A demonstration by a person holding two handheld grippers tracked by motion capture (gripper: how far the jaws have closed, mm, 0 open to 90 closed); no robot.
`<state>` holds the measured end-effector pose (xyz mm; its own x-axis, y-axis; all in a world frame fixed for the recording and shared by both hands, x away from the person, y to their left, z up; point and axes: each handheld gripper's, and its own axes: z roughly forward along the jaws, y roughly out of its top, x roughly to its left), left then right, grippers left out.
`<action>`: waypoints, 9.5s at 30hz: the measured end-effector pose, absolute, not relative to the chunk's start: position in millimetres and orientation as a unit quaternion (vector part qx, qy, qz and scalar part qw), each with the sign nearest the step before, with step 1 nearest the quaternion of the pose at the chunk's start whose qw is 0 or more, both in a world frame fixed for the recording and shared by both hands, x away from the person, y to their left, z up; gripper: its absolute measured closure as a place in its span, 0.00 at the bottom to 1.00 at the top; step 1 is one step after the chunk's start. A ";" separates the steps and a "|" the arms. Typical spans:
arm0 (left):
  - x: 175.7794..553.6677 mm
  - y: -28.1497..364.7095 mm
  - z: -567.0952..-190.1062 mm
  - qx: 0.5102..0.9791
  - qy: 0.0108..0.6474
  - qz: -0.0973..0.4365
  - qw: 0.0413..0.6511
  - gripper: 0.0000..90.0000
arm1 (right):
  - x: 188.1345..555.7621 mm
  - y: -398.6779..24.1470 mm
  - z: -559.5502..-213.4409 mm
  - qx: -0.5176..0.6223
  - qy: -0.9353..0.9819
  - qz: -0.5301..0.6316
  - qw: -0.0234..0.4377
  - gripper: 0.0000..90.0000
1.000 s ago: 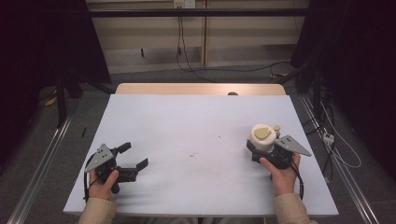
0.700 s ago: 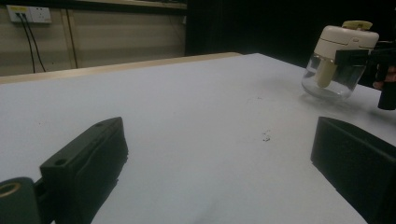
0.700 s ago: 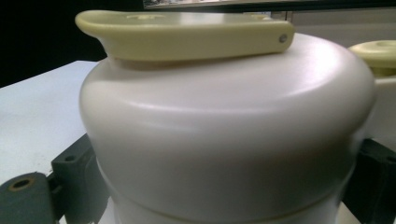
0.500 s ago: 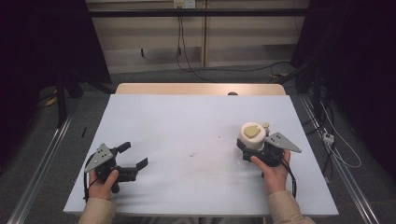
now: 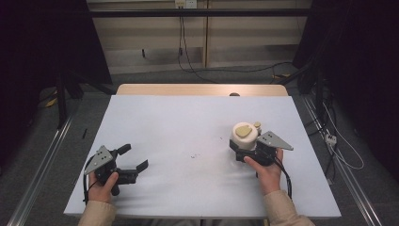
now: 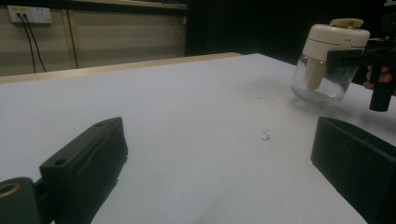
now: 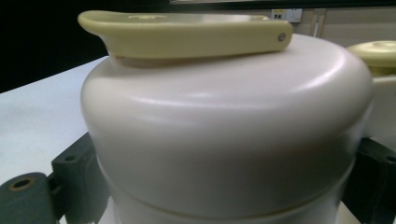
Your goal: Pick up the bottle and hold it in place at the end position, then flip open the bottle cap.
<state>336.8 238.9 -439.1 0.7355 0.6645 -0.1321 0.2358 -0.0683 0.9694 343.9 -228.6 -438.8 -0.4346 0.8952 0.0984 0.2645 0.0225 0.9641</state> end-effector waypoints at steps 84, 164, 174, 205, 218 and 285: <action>334.6 242.5 -439.2 0.701 0.318 0.173 0.614 0.03 | 400.1 -144.7 -434.3 0.392 0.678 0.566 0.257 0.08; 333.2 241.6 -440.1 0.696 0.319 0.170 0.620 0.03 | 430.3 -117.6 -451.1 0.399 0.683 0.564 0.238 0.08; 331.1 238.9 -437.8 0.699 0.312 0.174 0.619 0.03 | 430.9 -117.4 -455.4 0.405 0.681 0.561 0.239 0.08; 336.7 231.8 -437.2 0.699 0.320 0.172 0.616 0.03 | 424.4 -117.6 -460.8 0.400 0.692 0.550 0.243 0.08; 338.2 229.5 -434.1 0.696 0.327 0.175 0.615 0.03 | 424.3 -117.7 -460.9 0.400 0.692 0.550 0.242 0.08; 387.7 155.3 -399.8 0.755 0.327 0.077 0.563 0.60 | 425.3 -118.0 -460.3 0.401 0.695 0.548 0.235 0.07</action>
<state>387.7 155.3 -399.8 0.7742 0.5807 -0.2518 0.4065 -0.1512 0.9011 425.3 -118.0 -460.3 -0.5675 0.8155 0.1134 0.3012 0.0775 0.9504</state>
